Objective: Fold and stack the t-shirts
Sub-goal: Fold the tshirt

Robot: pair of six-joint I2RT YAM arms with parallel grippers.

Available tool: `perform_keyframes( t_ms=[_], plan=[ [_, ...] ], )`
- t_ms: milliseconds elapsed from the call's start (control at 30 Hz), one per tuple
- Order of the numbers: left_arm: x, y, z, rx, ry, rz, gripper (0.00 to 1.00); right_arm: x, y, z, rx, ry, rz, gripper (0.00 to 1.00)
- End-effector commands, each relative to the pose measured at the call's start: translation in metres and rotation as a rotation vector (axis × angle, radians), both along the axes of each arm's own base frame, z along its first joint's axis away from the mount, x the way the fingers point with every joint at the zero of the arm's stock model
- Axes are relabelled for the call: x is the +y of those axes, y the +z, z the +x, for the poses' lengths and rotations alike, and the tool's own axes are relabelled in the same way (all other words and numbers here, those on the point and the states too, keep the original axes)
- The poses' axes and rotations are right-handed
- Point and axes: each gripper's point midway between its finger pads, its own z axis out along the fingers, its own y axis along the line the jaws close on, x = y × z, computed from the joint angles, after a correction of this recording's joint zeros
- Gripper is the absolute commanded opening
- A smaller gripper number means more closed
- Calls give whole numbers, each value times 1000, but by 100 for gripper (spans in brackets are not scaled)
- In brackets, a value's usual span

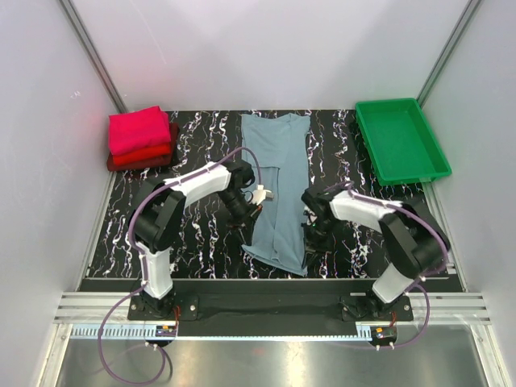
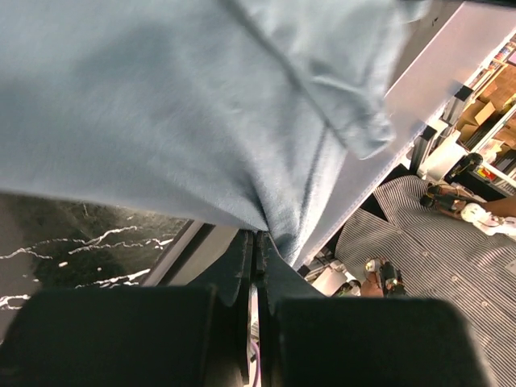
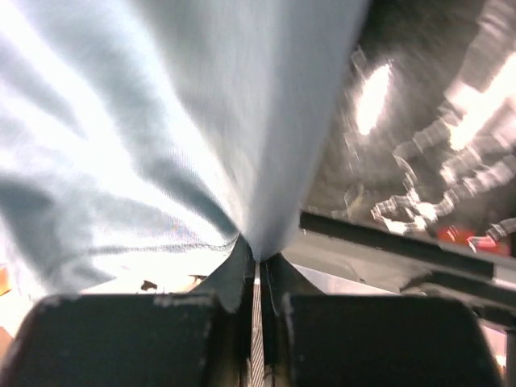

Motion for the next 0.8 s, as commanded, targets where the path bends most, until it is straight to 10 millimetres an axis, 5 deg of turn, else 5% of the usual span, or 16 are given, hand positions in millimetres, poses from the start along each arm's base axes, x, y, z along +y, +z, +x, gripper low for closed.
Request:
perform_keyframes(
  t_ms=[0,300,533,767],
  plan=[
    [2,11,0,-20,-15,-30,0,-25,22,7,-73,11,-34,0],
    [-16,24,33,-101,-34,-66,0,-21,53,75,-318,30,45,0],
    [-14,29,73,-218,7,-51,0,-36,70,140,-479,-32,27,0],
    [11,27,152,-419,130,49,0,-38,101,222,-688,-64,37,0]
  ],
)
